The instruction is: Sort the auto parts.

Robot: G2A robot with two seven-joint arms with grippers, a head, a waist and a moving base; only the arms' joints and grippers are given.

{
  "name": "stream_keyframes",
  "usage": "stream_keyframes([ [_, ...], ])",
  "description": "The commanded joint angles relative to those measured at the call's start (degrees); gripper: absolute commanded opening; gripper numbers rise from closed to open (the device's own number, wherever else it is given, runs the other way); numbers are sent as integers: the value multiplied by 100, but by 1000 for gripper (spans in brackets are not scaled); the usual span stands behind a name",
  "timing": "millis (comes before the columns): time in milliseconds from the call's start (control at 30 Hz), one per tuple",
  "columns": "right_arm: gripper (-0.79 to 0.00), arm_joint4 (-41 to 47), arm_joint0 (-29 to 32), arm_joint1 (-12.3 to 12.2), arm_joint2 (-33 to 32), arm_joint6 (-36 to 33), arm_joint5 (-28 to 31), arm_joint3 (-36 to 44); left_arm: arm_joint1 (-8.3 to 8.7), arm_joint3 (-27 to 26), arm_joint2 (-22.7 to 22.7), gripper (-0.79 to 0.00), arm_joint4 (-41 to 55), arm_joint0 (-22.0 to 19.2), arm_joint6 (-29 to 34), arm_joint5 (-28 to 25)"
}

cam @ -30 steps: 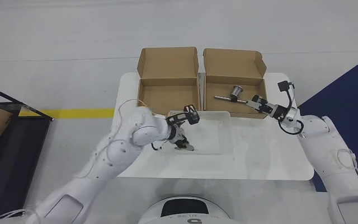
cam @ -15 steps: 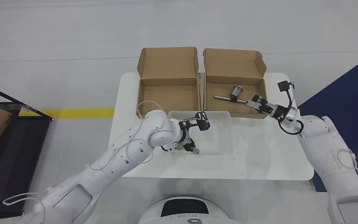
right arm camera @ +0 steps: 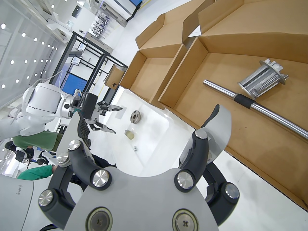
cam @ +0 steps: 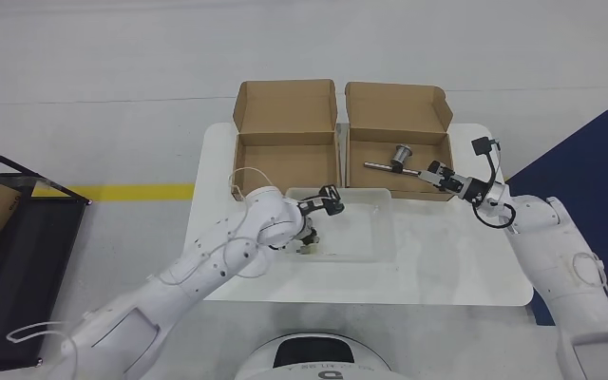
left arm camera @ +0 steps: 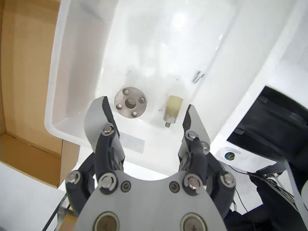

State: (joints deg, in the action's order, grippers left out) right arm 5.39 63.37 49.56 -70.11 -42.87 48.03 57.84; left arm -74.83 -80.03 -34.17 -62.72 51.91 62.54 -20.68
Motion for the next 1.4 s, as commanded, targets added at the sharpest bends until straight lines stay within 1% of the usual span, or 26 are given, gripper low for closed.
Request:
stream_keyframes([
  [0,0,0,0,0,0,0,0,0,-78,222,144,-209,-46,-103,24,62],
  [67,0,0,0,0,0,0,0,0,-166,403,291,-191,-108,-200,44,154],
  [333,0,0,0,0,0,0,0,0,-520,1085,747,-200,-218,-518,79,419],
  [467,0,0,0,0,0,0,0,0,-681,1382,888,-246,-169,-617,42,453],
  [567,0,0,0,0,0,0,0,0,-782,1594,968,-289,-151,-668,49,465],
  [633,0,0,0,0,0,0,0,0,-842,1708,1009,-305,-135,-696,55,463],
  [767,0,0,0,0,0,0,0,0,-942,1925,1061,-311,-86,-741,87,415],
  [833,0,0,0,0,0,0,0,0,-985,2006,1081,-326,-74,-757,87,385],
  [1000,0,0,0,0,0,0,0,0,-1074,2141,1095,-317,50,-775,-26,179],
  [1100,0,0,0,0,0,0,0,0,-1125,2236,1115,-283,8,-800,-27,214],
  [1167,0,0,0,0,0,0,0,0,-1161,2309,1126,-277,-12,-813,-18,251],
  [1367,0,0,0,0,0,0,0,0,-1242,2544,1101,-299,0,-860,-52,256],
])
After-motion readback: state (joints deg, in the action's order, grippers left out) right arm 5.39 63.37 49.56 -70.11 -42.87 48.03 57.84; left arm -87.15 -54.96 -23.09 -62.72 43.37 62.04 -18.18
